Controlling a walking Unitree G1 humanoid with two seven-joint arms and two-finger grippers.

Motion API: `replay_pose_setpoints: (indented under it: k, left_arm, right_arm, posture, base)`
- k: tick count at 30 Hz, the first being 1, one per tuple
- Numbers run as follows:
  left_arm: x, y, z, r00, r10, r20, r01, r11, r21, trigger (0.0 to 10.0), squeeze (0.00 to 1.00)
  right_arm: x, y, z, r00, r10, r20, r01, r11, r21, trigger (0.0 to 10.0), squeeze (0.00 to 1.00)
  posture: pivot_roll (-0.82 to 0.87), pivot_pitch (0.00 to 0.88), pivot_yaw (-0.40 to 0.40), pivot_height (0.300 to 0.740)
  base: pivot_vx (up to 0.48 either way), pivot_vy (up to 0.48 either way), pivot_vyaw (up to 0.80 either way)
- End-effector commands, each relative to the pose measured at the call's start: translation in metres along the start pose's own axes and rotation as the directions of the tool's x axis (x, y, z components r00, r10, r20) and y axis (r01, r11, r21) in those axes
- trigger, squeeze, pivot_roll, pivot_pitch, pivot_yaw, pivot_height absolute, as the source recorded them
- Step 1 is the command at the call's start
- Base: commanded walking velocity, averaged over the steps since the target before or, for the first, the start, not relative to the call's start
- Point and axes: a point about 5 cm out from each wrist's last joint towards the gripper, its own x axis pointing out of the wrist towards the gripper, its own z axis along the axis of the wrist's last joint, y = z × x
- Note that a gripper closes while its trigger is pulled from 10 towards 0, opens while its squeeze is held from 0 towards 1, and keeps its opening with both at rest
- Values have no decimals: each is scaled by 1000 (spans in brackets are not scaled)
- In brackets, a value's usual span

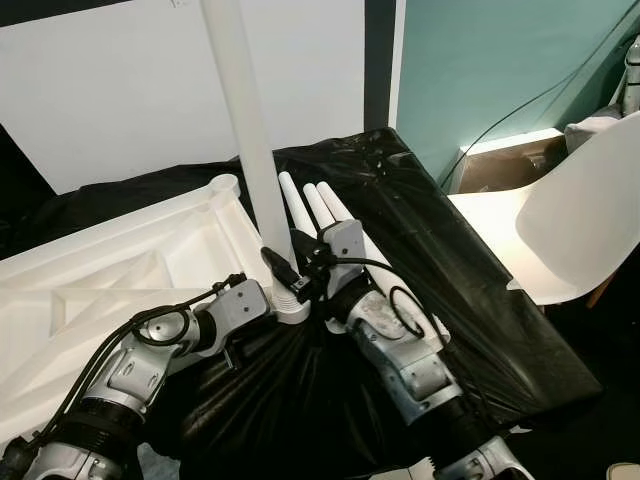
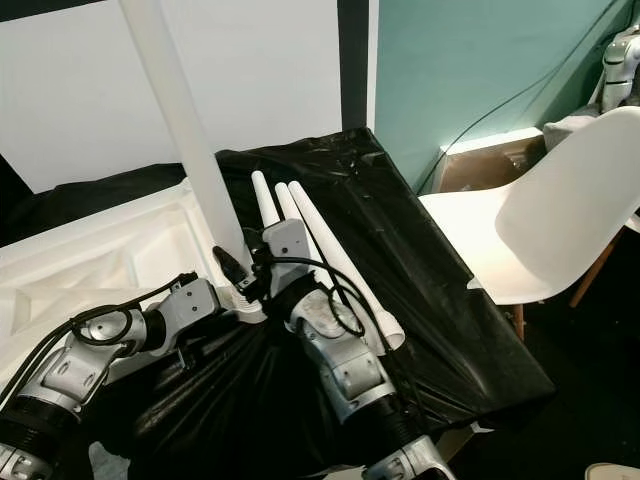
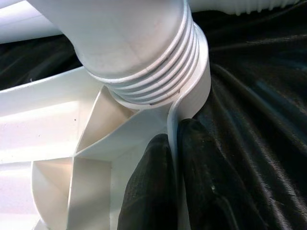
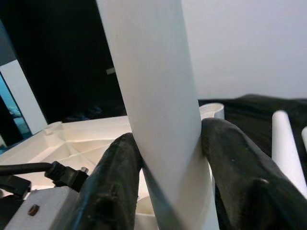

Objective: Building children table

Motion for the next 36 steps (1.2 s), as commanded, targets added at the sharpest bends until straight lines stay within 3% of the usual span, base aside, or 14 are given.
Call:
replay_pose_setpoints:
  k: [1,7,8,15,17,21,24,36]
  left_arm:
    - [-1,-22,-46,977,-61,-206,38,992,-117,10000,0]
    - [1,-23,-45,978,-57,-202,33,992,-121,10000,0]
    - [6,-22,-42,981,-50,-190,27,992,-122,10000,0]
    - [17,-21,-35,986,-41,-163,22,993,-119,10000,0]
    - [17,-21,-35,986,-41,-163,22,993,-119,10000,0]
    - [28,-17,-26,992,-34,-125,20,994,-111,10000,0]
    - [30,-16,-23,993,-31,-114,19,994,-108,10000,0]
    - [28,-15,-21,994,-41,-101,31,995,-95,10000,0]
  right_arm:
    - [-2,-8,-11,996,-87,-32,87,996,8,10000,1000]
    - [-2,-9,-8,997,-70,-21,70,997,-25,10000,1000]
    - [-7,-19,-8,1000,-12,-23,11,999,-48,10000,0]
    - [-20,-37,-17,979,179,-98,-182,983,-24,10000,0]
    - [-20,-37,-17,979,179,-98,-182,983,-24,10000,0]
    - [-28,-61,-22,955,240,-173,-251,967,-49,10000,0]
    - [-24,-69,-21,954,239,-179,-254,965,-68,10000,0]
    - [-11,-70,-23,927,323,-189,-339,939,-58,10000,0]
  posture:
    - [170,0,83,740]
    - [166,0,80,740]
    - [124,0,62,740]
    - [77,0,42,740]
    - [77,0,42,740]
    - [52,0,31,740]
    - [50,0,27,740]
    - [77,0,21,740]
  base:
    - [0,0,0]
    - [0,0,0]
    - [0,0,0]
    - [0,0,0]
    - [0,0,0]
    - [0,0,0]
    - [0,0,0]
    - [0,0,0]
